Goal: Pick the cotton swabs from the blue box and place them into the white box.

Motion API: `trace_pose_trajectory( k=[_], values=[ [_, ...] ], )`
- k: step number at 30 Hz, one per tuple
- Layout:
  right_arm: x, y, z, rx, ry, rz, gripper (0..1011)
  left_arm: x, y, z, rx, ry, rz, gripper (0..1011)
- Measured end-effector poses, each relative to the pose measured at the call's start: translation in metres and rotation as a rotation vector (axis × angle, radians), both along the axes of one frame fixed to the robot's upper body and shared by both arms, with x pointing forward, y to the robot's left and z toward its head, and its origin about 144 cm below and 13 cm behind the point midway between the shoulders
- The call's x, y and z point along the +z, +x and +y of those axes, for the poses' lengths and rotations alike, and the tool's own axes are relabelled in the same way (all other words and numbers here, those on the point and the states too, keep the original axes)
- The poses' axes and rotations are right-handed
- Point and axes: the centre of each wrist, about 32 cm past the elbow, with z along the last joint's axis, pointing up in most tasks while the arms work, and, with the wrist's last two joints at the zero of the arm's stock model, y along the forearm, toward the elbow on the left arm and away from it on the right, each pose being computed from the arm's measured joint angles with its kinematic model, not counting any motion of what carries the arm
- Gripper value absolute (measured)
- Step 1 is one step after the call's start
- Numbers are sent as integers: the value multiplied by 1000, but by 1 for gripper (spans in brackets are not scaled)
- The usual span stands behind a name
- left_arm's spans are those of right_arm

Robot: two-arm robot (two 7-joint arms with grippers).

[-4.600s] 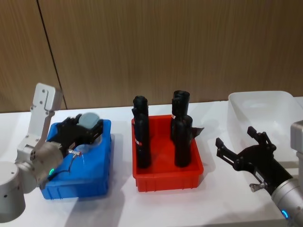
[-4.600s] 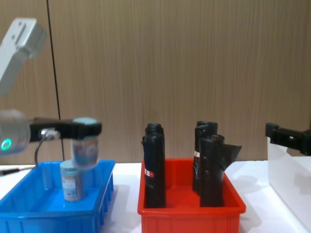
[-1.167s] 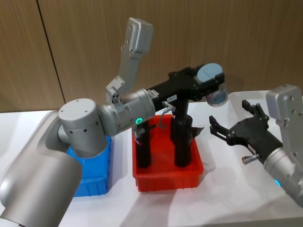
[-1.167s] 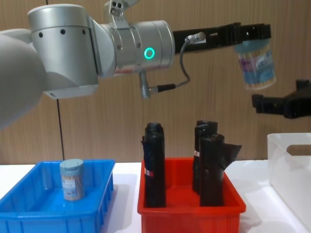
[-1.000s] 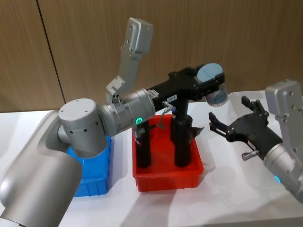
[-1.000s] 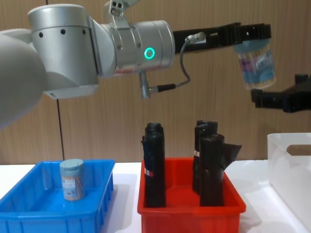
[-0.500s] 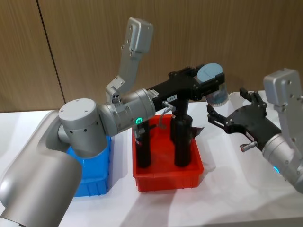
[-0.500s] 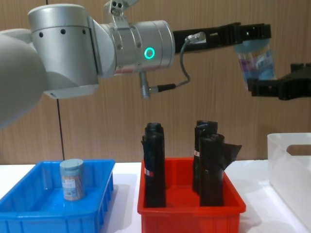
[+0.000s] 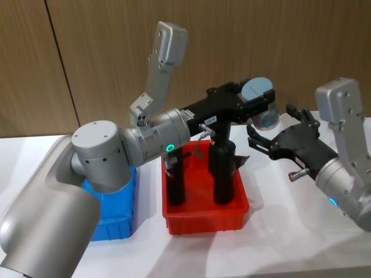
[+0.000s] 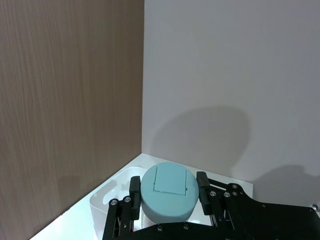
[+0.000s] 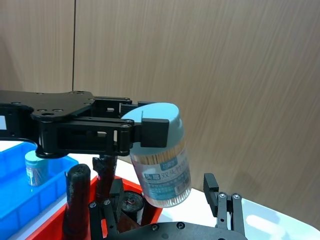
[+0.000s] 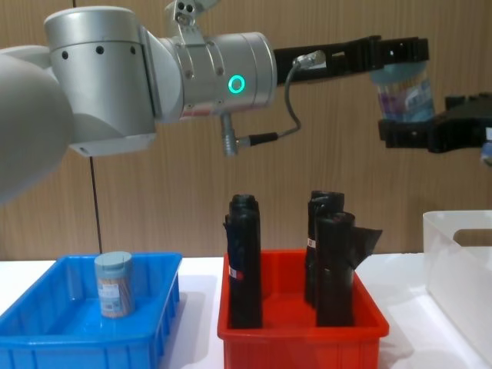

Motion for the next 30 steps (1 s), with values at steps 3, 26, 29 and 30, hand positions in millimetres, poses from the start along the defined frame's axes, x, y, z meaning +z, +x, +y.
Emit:
trace_pose_trajectory(
  k=[3, 26, 29, 30],
  values=[
    [1, 1, 1, 9, -1, 1, 1002, 0, 0, 0, 0, 0, 0, 679],
    [5, 6, 3, 53, -9, -12, 650, 0, 0, 0, 0, 0, 0, 679],
    [5, 6, 4, 53, -6, -15, 639, 0, 0, 0, 0, 0, 0, 679],
    [5, 6, 4, 53, -6, -15, 639, 0, 0, 0, 0, -1, -1, 679]
  ],
)
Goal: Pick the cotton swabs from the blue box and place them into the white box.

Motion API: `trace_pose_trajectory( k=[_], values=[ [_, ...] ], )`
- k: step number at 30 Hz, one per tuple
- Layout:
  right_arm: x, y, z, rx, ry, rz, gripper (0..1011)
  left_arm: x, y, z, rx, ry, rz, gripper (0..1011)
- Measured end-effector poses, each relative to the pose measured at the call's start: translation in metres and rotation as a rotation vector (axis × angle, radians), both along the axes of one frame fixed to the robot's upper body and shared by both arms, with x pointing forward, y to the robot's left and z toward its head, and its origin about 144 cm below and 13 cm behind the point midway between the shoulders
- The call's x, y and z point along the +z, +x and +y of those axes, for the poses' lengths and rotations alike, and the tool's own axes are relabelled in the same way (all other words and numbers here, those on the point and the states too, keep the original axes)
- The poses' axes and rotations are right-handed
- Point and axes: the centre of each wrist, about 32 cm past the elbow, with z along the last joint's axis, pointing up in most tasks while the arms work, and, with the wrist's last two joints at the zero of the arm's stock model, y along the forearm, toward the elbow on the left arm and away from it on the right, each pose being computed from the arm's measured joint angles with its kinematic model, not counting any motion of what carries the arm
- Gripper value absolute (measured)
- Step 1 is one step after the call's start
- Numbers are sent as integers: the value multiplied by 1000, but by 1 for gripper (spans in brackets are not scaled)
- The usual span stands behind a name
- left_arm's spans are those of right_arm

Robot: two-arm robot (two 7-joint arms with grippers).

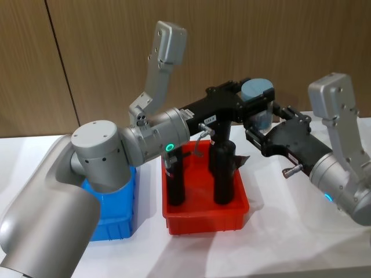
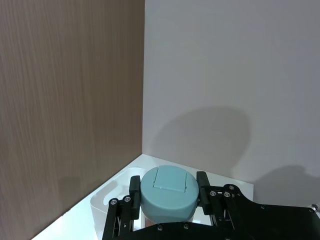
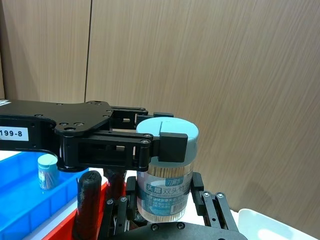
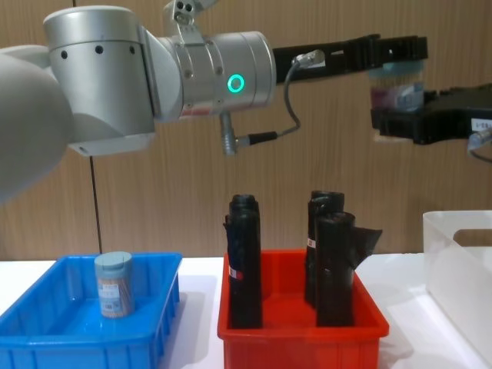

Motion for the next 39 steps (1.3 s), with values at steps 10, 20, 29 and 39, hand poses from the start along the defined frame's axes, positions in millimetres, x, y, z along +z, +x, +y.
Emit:
trace_pose_trajectory(
  k=[10, 20, 29, 39],
  values=[
    [1, 1, 0, 0, 8, -13, 639, 0, 0, 0, -1, 1, 1, 843],
    [1, 1, 0, -3, 15, -19, 639, 0, 0, 0, -1, 1, 1, 1004],
    [-2, 2, -2, -13, 20, -10, 639, 0, 0, 0, -1, 1, 1, 1004],
    [-18, 3, -13, -61, 25, 38, 639, 0, 0, 0, 0, 1, 1, 1004]
  ],
)
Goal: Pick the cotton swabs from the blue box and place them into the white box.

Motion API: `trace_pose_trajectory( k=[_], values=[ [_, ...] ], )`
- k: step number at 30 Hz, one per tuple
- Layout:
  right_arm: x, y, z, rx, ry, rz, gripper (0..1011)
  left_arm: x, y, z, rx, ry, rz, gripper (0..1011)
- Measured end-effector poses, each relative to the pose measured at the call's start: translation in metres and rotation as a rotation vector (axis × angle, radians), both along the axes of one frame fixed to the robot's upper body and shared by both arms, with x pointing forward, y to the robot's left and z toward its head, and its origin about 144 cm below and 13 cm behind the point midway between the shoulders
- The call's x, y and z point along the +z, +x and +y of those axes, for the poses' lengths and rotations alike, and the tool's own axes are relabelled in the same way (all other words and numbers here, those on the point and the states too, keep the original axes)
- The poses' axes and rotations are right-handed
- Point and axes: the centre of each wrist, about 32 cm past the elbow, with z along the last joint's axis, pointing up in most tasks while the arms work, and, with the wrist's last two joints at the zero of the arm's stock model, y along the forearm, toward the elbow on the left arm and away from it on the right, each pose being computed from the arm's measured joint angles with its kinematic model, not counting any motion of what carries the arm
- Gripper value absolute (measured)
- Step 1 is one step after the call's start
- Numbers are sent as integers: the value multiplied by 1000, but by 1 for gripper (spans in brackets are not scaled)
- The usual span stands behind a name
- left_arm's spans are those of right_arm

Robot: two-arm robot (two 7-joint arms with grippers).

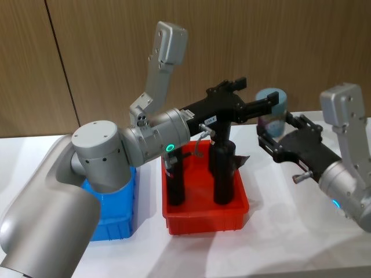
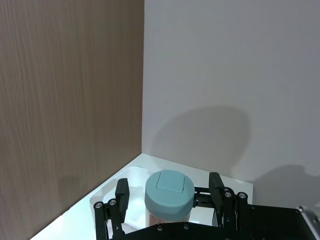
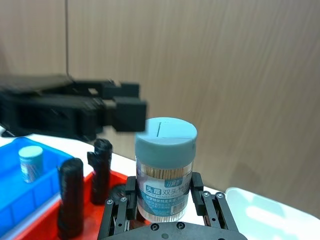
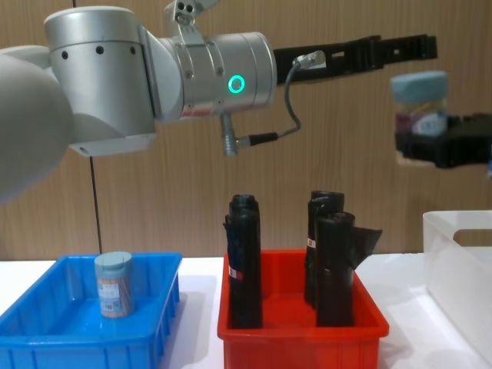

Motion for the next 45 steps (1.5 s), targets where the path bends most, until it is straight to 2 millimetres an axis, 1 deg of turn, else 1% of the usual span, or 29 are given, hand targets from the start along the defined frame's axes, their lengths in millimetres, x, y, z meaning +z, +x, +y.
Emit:
trace_pose_trajectory(
  k=[7, 16, 24, 37, 39, 40, 42, 43, 45],
  values=[
    [-11, 2, -12, -55, 0, 33, 639, 0, 0, 0, 0, 0, 0, 1004],
    [-26, 11, -37, -169, -9, 82, 639, 0, 0, 0, 0, 0, 0, 1004],
    [-35, 27, -61, -263, -31, 142, 639, 0, 0, 0, 0, 0, 0, 1004],
    [-46, 56, -88, -350, -80, 291, 641, 0, 0, 0, 0, 0, 0, 1004],
    [-49, 61, -92, -358, -84, 315, 664, 0, 0, 0, 0, 0, 0, 1004],
    [-49, 62, -93, -360, -87, 322, 711, 0, 0, 0, 0, 0, 0, 1004],
    [-50, 64, -95, -363, -88, 334, 759, 0, 0, 0, 0, 0, 0, 1004],
    [-51, 66, -97, -366, -90, 343, 805, 0, 0, 0, 0, 0, 0, 1004],
    [-52, 68, -99, -369, -92, 351, 835, 0, 0, 0, 0, 0, 0, 1004]
  ],
)
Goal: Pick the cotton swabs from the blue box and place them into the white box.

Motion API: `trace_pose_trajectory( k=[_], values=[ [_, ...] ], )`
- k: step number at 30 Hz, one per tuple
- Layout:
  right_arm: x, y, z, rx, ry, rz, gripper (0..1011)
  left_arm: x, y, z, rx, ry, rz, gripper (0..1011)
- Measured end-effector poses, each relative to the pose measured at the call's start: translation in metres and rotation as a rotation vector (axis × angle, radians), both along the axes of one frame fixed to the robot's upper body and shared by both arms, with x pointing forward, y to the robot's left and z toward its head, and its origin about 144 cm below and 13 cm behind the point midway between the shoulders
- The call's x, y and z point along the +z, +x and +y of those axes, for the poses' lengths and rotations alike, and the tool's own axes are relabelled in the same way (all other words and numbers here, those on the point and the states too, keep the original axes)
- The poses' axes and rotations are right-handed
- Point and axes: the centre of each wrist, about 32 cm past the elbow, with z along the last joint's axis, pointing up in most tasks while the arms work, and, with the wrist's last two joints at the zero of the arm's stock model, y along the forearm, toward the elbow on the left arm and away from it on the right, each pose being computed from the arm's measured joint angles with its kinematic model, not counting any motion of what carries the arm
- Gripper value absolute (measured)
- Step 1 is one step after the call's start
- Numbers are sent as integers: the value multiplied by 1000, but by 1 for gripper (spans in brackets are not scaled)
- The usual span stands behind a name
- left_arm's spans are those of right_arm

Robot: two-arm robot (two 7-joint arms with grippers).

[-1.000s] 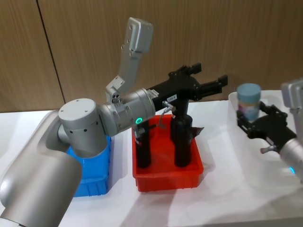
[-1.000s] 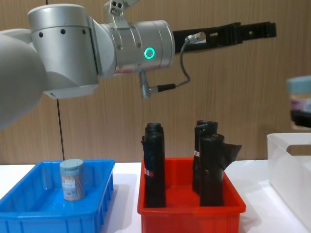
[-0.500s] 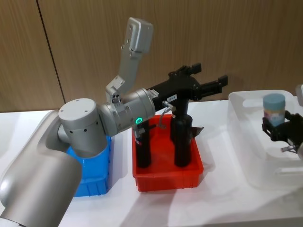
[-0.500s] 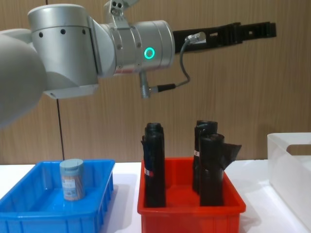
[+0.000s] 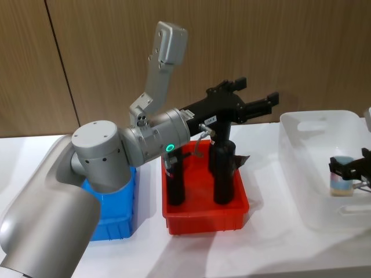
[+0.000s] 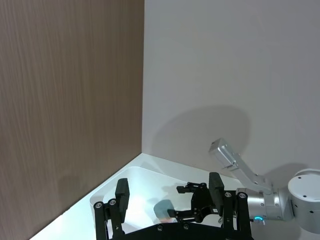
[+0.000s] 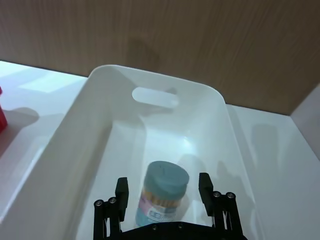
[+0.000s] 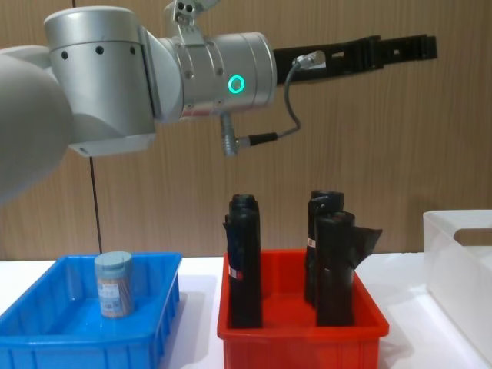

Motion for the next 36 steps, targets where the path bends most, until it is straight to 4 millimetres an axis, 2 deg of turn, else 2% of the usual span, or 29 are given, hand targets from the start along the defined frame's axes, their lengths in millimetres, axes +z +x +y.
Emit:
trace_pose_trajectory(
  k=[3, 7, 27, 36],
  values=[
    [-1, 3, -4, -6, 1, 15, 940, 0, 0, 0, 0, 0, 0, 1004],
    [-2, 6, -6, -8, -1, 23, 1001, 0, 0, 0, 0, 0, 0, 1004],
    [-3, 10, -12, -16, -1, 42, 1001, 0, 0, 0, 1, 1, 0, 1004],
    [-7, -1, -2, 21, 10, 0, 1002, -14, -10, 8, 78, 30, -10, 1004]
  ],
)
